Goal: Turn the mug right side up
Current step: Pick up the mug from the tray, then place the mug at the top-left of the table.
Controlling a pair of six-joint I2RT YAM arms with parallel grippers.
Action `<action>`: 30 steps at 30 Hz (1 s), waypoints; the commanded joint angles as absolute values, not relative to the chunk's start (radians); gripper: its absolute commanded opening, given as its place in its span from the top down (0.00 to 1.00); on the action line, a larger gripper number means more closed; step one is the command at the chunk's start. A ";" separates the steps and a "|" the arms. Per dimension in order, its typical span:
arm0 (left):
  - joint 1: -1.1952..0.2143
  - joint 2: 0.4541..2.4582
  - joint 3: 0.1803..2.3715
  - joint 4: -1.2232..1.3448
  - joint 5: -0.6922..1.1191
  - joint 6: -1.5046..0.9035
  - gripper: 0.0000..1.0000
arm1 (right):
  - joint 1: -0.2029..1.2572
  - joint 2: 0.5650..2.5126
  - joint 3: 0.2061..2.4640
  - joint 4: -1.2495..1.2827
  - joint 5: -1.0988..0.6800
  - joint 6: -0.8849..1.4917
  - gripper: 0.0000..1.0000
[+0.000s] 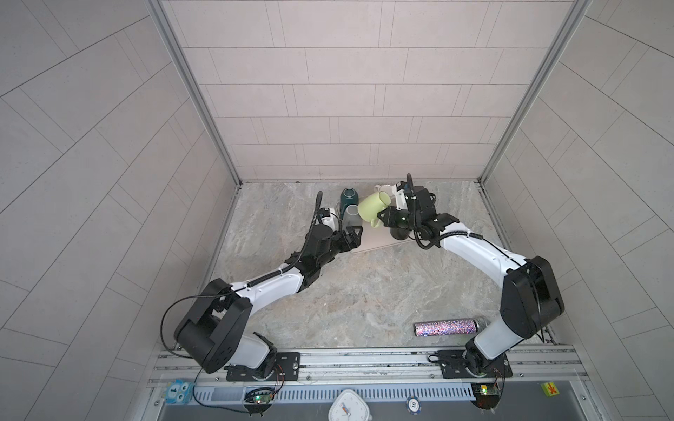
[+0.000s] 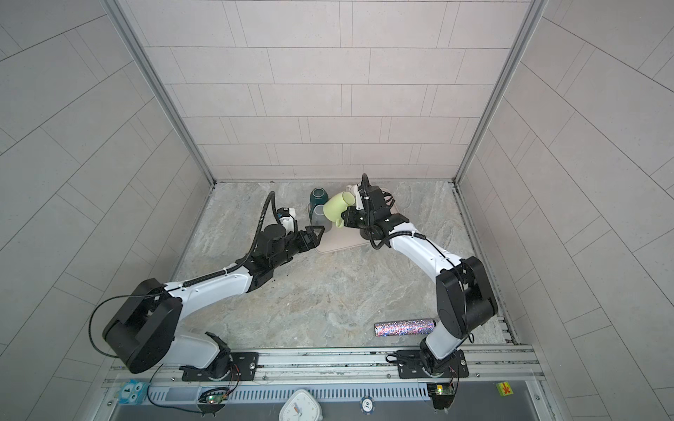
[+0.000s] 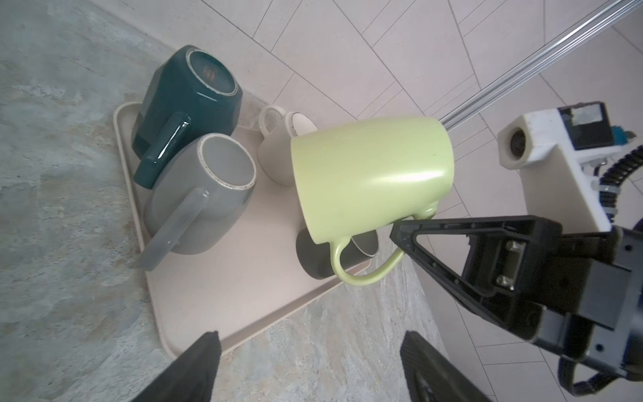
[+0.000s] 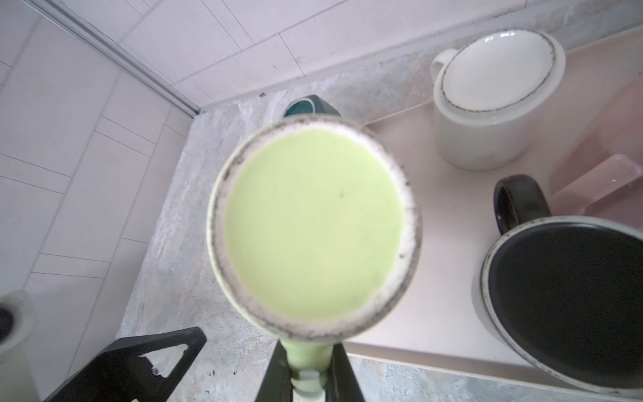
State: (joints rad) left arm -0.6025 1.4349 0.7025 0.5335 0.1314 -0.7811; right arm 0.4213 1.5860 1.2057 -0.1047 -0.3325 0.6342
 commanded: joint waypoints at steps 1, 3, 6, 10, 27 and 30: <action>-0.606 1.448 0.698 0.666 0.166 -0.813 0.16 | 0.420 1.527 1.200 0.086 -0.366 0.675 1.00; -0.606 1.455 0.697 0.706 0.177 -0.822 0.17 | 0.420 1.515 1.191 0.099 -0.373 0.682 1.00; -0.606 1.474 0.688 0.787 0.195 -0.854 0.19 | 0.419 1.491 1.178 0.111 -0.380 0.682 1.00; -0.606 1.518 0.702 0.865 0.250 -0.884 0.26 | 0.420 1.458 1.157 0.148 -0.404 0.684 1.00; -0.584 1.591 0.729 1.081 0.423 -0.952 0.29 | 0.412 1.384 1.103 0.271 -0.538 0.743 1.00; -0.560 1.596 0.721 1.126 0.448 -0.987 0.29 | 0.397 1.378 1.083 0.302 -0.560 0.762 1.00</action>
